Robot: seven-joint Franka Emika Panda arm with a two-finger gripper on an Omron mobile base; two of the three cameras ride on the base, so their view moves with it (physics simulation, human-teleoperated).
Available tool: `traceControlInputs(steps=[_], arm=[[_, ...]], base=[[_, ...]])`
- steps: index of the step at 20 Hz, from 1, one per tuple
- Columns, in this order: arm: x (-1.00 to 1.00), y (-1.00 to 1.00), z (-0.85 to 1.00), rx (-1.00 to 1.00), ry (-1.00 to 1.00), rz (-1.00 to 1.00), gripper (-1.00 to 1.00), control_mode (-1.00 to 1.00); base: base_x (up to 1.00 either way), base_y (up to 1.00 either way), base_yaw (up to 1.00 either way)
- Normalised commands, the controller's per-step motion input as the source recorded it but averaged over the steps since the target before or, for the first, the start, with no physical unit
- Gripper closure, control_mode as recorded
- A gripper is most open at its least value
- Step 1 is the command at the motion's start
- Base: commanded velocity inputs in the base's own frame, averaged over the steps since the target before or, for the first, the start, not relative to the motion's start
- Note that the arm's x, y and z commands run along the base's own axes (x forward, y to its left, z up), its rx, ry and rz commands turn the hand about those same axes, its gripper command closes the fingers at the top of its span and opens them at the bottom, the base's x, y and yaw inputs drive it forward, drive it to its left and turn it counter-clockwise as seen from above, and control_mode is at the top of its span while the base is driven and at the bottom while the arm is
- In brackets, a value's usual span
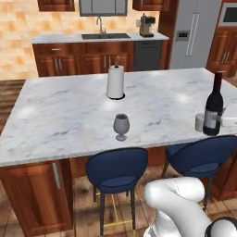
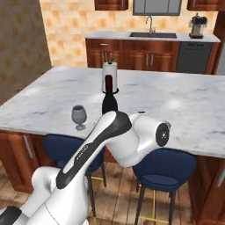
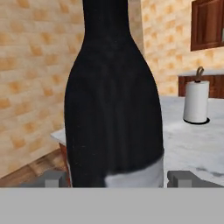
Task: There is a wine glass and glass cup on the dining counter. Place the wine bottle next to the wine glass and the juice bottle next to the glass cup.
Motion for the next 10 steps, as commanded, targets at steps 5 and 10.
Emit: traceControlInputs(steps=[5, 10], arm=[[0.00, 0.00, 0.00, 0.00, 0.00, 0.00, 1.00, 1.00], [0.00, 0.00, 0.00, 0.00, 0.00, 0.00, 1.00, 1.00]], base=[[0.13, 1.00, 0.00], [0.27, 1.00, 0.00]])
